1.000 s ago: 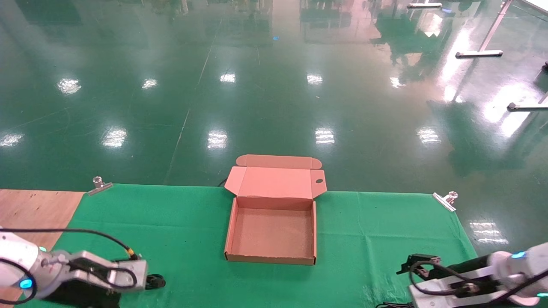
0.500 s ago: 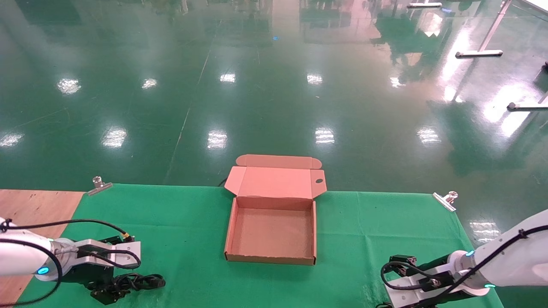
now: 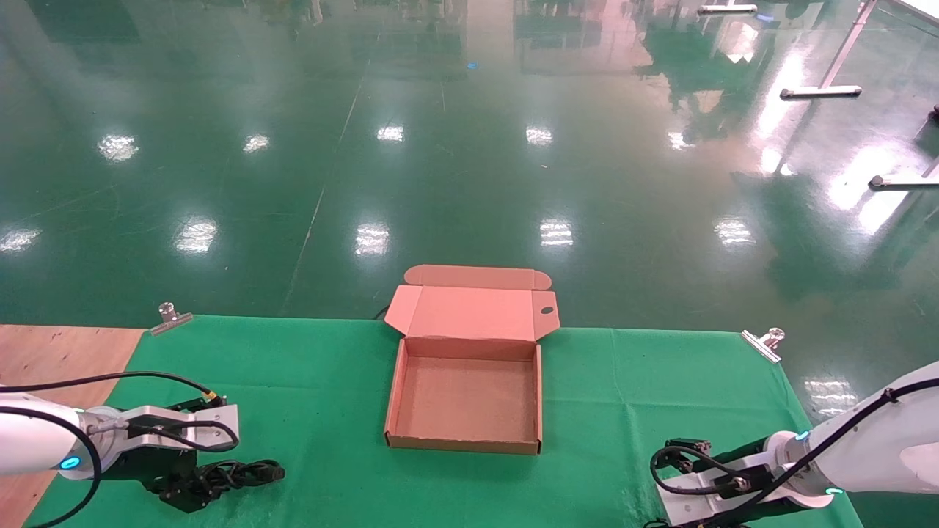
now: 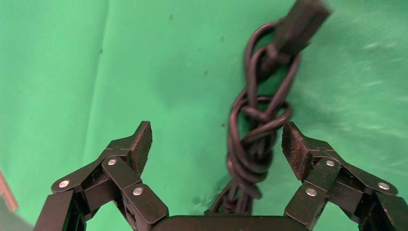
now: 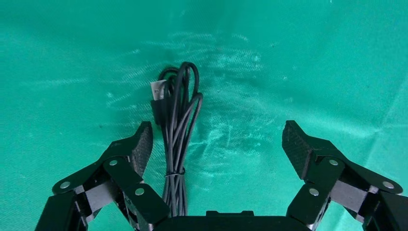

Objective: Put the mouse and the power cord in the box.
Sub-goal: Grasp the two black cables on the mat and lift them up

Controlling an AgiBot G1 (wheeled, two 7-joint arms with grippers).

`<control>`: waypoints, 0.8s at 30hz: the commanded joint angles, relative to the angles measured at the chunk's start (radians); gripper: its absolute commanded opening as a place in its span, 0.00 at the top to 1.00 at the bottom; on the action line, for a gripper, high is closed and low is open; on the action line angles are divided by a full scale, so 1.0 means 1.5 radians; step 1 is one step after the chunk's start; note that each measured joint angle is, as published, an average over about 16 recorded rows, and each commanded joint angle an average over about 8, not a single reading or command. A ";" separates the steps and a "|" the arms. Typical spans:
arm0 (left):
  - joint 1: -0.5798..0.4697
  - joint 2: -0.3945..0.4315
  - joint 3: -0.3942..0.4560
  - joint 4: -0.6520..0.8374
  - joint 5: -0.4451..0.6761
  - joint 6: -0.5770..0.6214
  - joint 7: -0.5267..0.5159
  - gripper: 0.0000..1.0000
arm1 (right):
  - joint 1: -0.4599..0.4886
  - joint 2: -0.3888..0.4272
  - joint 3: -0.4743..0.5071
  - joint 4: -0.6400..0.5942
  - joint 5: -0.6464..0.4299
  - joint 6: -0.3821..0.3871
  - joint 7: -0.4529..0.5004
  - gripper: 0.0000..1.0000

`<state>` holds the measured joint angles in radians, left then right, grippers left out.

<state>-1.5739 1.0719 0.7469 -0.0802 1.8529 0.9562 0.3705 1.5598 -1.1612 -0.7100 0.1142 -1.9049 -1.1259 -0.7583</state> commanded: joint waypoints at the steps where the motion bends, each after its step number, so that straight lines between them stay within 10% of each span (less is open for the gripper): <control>1: -0.005 -0.002 -0.002 0.005 -0.003 0.014 0.011 1.00 | 0.006 -0.002 0.002 -0.013 0.003 -0.003 -0.009 1.00; 24: -0.005 -0.004 -0.012 0.041 -0.019 0.045 0.058 1.00 | 0.013 -0.006 0.007 -0.066 0.011 -0.016 -0.050 1.00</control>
<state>-1.5835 1.0660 0.7299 -0.0200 1.8252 1.0260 0.4577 1.5786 -1.1691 -0.6989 0.0162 -1.8872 -1.1499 -0.8318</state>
